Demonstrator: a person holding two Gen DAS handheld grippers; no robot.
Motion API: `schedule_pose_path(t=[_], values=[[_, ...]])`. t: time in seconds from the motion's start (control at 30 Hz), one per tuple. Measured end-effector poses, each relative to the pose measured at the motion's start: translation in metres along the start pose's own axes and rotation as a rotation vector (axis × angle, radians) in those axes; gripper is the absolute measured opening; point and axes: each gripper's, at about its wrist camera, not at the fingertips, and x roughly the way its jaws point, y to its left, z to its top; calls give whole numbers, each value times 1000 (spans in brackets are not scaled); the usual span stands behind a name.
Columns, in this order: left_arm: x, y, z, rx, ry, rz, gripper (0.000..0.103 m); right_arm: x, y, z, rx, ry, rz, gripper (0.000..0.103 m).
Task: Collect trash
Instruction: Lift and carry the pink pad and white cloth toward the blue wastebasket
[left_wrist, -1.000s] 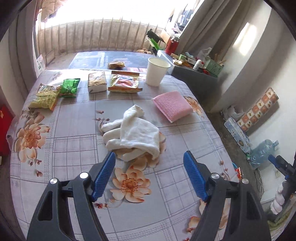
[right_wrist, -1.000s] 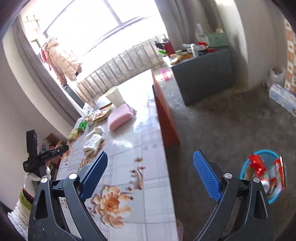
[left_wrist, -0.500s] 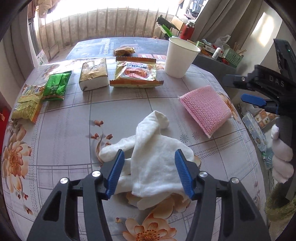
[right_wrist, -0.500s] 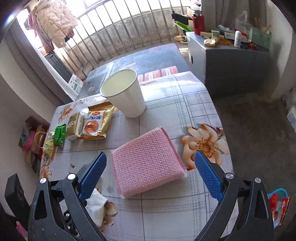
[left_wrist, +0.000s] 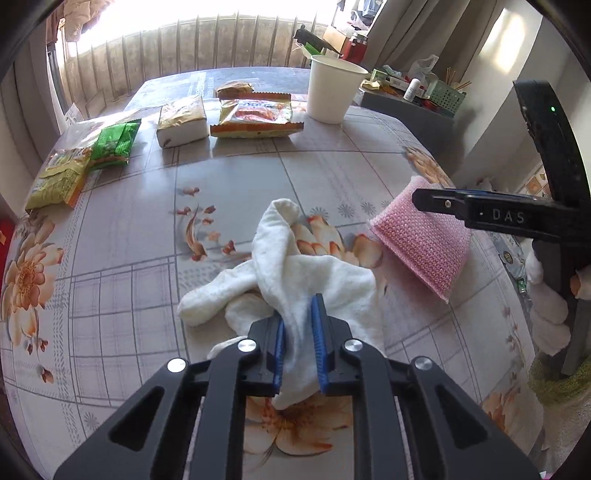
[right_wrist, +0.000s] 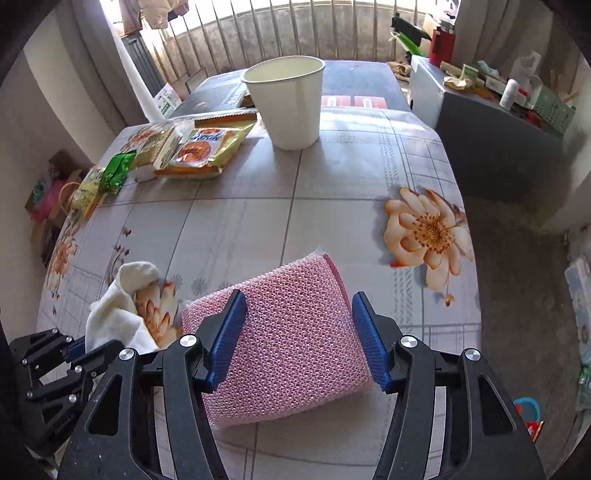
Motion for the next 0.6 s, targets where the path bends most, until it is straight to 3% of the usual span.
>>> schedule_pose_path(t=[0.2,0.37,0.43,0.5,0.6], values=[[-35,-21,-69,21,64,-125,13,-45,26,-99,-157,23,98,58],[-59,-49,-125,70,106,-202,13,-86,48,-172,-282,13,115,58],[-66,-65,-143,124,102,-207,13,-100,58,-189,-321,-28,81,59],[-70,-79,-156,168,91,-201,13,-116,61,-198,-293,-76,70,60],[-73,-93,-169,177,95,-229,13,-153,40,-203,-131,-203,108,68]])
